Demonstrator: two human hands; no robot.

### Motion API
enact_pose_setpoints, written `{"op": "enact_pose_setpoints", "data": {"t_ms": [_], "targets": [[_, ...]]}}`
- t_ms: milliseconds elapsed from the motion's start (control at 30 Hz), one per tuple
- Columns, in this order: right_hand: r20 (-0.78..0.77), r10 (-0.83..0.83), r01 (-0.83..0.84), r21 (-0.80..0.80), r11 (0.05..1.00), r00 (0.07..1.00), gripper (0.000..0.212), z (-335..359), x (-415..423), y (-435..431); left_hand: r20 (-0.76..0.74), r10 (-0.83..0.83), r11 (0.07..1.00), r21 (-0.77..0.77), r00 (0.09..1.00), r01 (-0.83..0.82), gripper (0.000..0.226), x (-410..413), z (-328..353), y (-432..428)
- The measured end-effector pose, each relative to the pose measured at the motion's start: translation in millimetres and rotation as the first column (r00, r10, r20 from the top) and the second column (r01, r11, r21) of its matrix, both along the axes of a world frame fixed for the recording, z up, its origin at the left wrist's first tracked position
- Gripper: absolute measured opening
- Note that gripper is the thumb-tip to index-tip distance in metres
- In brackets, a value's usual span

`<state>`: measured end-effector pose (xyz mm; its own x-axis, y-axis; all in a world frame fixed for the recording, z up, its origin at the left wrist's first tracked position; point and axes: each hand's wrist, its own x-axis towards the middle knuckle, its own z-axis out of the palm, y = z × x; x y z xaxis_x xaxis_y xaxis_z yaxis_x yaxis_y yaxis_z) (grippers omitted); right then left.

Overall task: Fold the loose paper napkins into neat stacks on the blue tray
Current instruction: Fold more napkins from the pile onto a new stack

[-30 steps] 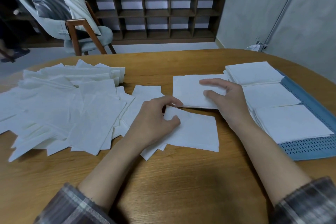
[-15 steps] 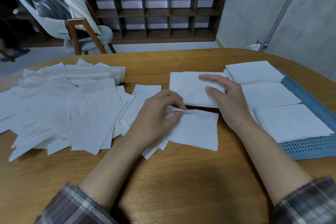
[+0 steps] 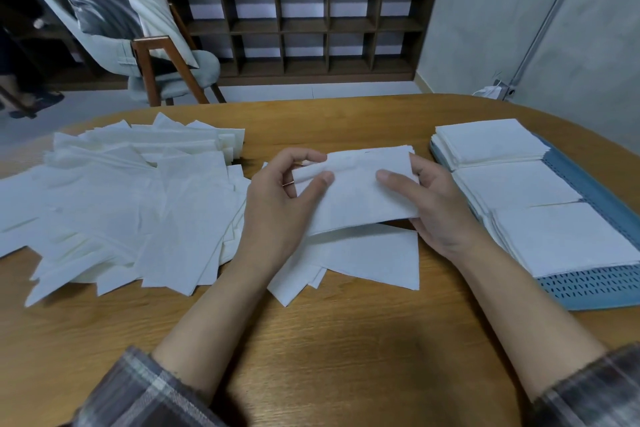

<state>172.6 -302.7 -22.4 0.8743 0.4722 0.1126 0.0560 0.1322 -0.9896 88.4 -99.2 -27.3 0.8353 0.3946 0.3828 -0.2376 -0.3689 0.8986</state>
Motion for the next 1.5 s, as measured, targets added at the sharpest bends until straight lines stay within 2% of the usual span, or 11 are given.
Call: {"op": "enact_pose_setpoints", "data": {"t_ms": [400,533,633,733,800,900,1000,1133,1267,1367,1500], "targets": [[0.107,0.043,-0.037,-0.058,0.998,0.993,0.053,-2,-1,3,0.002,-0.023,0.998,-0.063,1.000,0.023,0.030,-1,1,-6],[0.128,0.043,-0.041,-0.012,0.999,0.991,0.073,-1,-1,4,-0.007,0.037,0.996,-0.085,0.999,-0.038,0.027,-2,3,-5],[0.086,0.054,-0.061,0.079,0.995,0.995,0.078,2,-1,2,-0.067,0.065,0.989,-0.125,0.996,-0.073,0.027,-1,4,-4],[0.025,0.063,-0.065,0.124,0.990,0.998,0.070,4,-1,-1,-0.169,-0.064,0.954,-0.301,0.984,0.010,0.028,-2,9,-8],[0.071,0.028,-0.032,0.056,0.998,0.997,0.056,2,-1,1,-0.180,-0.173,0.917,-0.388,0.968,0.091,0.030,-4,11,-11],[0.185,0.016,0.002,-0.098,0.995,0.983,0.032,-2,0,3,-0.148,-0.186,0.944,-0.302,0.971,0.135,0.030,-5,8,-12],[0.154,0.103,-0.078,-0.160,0.984,0.983,0.019,-2,-1,3,-0.159,-0.179,0.975,-0.160,0.971,0.154,0.045,-5,1,-8],[0.085,0.155,-0.141,-0.154,0.978,0.984,0.021,-1,-3,1,-0.153,-0.177,0.984,-0.023,0.972,0.175,0.045,-5,3,-10],[0.012,0.118,-0.116,-0.094,0.989,0.993,0.025,-2,0,-1,-0.133,-0.135,0.988,-0.089,0.982,0.123,0.033,-3,0,-5],[0.068,0.117,-0.107,-0.130,0.986,0.991,0.025,-3,2,-2,-0.108,-0.122,0.990,-0.081,0.987,0.113,0.029,-2,0,-5],[0.132,-0.064,0.080,-0.126,0.989,0.989,0.030,-3,5,-3,-0.105,-0.105,0.992,-0.085,0.989,0.097,0.037,-2,-1,-8]]}}
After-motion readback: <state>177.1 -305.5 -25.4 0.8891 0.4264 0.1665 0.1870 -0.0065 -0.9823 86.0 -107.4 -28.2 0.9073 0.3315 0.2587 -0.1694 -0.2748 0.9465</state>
